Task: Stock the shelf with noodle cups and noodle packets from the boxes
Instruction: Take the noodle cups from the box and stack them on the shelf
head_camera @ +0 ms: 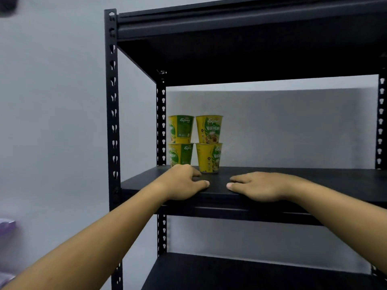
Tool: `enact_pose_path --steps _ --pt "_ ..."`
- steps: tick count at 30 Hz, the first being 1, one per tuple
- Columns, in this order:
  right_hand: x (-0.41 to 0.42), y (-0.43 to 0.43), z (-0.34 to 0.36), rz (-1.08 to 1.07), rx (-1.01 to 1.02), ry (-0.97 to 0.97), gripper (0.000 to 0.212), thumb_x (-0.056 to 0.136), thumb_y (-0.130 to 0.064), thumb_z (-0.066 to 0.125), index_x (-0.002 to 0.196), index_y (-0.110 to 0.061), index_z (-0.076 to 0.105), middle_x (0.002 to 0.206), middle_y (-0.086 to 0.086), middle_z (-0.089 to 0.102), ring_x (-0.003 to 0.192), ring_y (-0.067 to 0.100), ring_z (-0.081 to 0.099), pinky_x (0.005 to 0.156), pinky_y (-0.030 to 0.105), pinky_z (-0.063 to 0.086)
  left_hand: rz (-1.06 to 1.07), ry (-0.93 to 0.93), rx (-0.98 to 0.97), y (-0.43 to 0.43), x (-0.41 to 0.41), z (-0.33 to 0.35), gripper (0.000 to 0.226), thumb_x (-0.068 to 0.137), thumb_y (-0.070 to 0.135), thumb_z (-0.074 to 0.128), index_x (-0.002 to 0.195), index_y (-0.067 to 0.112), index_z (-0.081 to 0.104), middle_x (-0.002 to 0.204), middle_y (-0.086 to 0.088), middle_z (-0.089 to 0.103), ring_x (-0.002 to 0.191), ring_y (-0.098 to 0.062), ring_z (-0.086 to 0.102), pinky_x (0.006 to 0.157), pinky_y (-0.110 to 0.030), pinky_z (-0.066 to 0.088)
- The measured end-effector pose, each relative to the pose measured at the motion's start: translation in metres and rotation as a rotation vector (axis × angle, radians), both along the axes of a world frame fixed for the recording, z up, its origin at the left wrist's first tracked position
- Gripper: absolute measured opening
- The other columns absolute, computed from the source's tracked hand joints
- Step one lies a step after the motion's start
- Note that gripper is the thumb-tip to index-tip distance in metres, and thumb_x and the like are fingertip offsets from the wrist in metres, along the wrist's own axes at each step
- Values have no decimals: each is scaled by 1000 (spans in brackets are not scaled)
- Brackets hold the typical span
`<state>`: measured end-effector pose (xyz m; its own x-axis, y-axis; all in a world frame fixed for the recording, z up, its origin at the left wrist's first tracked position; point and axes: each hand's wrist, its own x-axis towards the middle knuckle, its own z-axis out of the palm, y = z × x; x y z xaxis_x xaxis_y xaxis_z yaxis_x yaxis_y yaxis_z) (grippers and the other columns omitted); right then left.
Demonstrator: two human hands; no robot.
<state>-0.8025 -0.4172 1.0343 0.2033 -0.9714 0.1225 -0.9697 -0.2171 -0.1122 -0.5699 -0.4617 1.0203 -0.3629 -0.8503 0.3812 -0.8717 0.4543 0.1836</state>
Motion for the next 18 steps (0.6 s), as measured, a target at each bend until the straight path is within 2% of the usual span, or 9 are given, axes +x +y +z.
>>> enact_pose_path --steps 4,9,14,18 --pt "-1 11 -4 12 -17 -9 62 104 -64 28 156 -33 38 163 -9 34 150 16 31 118 35 23 -31 -48 85 12 -8 2 43 105 49 48 128 22 72 132 3 69 110 -17 63 103 -39 49" --pt "-2 27 -10 40 -92 -17 54 105 -59 27 144 -31 53 147 -1 54 131 21 51 108 39 42 -20 14 78 25 -11 1 40 106 47 48 127 24 73 123 5 72 104 -13 63 97 -35 49" --pt "-14 62 -24 119 -260 24 59 103 -62 32 152 -31 43 153 -7 49 139 18 46 110 42 43 -62 108 -22 65 -22 -12 42 105 45 53 141 27 63 141 8 63 126 -12 55 101 -23 37" --pt "-36 106 -45 200 -338 24 61 103 -60 36 155 -29 38 157 -10 43 144 13 41 115 39 39 -119 153 -166 117 -39 -36 43 104 42 55 141 23 63 137 7 66 127 -8 57 105 -22 42"
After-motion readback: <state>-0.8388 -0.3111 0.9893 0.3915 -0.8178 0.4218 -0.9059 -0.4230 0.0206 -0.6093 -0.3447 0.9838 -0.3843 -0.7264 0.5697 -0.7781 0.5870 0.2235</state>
